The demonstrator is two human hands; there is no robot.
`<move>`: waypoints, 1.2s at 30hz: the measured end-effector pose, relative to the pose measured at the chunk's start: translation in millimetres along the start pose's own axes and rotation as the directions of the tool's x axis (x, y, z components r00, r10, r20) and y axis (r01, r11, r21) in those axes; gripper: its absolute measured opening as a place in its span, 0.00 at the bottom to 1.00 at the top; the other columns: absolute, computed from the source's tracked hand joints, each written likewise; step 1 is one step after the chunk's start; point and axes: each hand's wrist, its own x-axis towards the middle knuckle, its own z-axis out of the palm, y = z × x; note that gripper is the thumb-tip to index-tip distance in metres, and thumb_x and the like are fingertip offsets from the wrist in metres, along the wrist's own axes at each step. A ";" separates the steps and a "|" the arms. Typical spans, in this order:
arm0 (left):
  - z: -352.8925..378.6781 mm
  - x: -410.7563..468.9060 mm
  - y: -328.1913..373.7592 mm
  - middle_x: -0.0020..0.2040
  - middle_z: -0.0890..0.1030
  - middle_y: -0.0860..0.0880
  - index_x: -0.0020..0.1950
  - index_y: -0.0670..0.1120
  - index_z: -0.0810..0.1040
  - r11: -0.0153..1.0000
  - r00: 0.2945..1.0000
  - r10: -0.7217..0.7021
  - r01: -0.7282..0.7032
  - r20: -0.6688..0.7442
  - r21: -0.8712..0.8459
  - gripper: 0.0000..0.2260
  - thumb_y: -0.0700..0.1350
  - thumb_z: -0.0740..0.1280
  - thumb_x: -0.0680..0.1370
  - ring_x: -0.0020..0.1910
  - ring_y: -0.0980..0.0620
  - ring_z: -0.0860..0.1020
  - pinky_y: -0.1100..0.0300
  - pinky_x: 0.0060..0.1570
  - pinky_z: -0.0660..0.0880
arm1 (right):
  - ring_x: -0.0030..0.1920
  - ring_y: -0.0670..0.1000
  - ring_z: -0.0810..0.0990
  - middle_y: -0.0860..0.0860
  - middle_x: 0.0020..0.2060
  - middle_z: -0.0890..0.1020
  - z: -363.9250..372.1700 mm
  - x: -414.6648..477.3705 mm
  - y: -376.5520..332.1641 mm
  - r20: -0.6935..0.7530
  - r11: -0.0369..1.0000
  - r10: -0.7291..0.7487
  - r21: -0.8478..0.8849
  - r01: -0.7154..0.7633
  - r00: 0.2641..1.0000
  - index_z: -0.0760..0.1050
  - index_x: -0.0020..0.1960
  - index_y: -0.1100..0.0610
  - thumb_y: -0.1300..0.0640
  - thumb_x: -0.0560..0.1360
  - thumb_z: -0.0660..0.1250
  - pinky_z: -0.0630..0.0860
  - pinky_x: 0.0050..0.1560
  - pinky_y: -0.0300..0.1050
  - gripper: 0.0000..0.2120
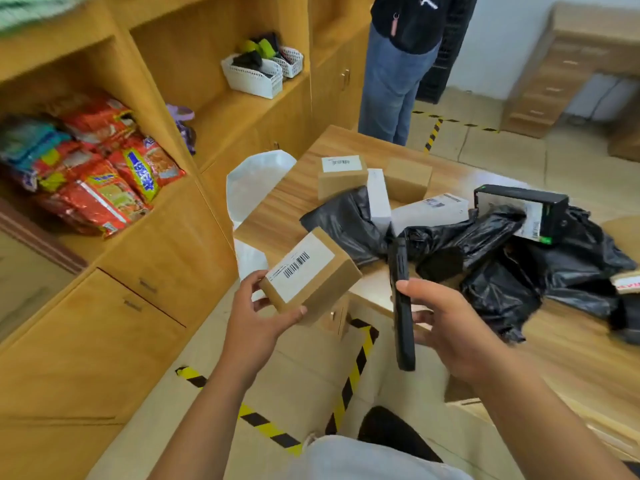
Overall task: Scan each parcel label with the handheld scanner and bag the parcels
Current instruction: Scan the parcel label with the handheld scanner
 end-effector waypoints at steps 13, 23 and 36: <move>-75.8 101.5 -10.8 0.64 0.71 0.67 0.66 0.65 0.67 0.998 0.958 -0.037 0.048 -0.283 0.032 0.37 0.52 0.82 0.63 0.55 0.69 0.74 0.69 0.41 0.72 | 0.35 0.49 0.75 0.47 0.33 0.77 101.3 128.5 -44.2 0.153 0.996 0.057 -0.075 -0.046 0.987 0.80 0.36 0.51 0.46 0.59 0.75 0.75 0.44 0.51 0.11; -103.9 256.4 9.4 0.69 0.68 0.58 0.69 0.61 0.64 0.980 0.944 -0.020 0.083 -0.329 0.179 0.39 0.47 0.81 0.65 0.60 0.58 0.73 0.65 0.42 0.71 | 0.32 0.46 0.80 0.50 0.34 0.81 146.2 255.3 -105.8 0.140 0.998 0.058 -0.046 -0.052 0.988 0.85 0.54 0.57 0.55 0.74 0.73 0.72 0.45 0.52 0.11; -103.7 409.6 -16.3 0.67 0.68 0.52 0.72 0.52 0.64 0.934 0.974 -0.054 0.127 -0.220 0.335 0.42 0.47 0.82 0.63 0.59 0.51 0.74 0.56 0.50 0.75 | 0.42 0.50 0.80 0.43 0.33 0.84 156.1 319.4 -135.8 -0.013 0.998 0.052 -0.021 -0.052 0.999 0.86 0.42 0.36 0.55 0.74 0.74 0.77 0.52 0.55 0.13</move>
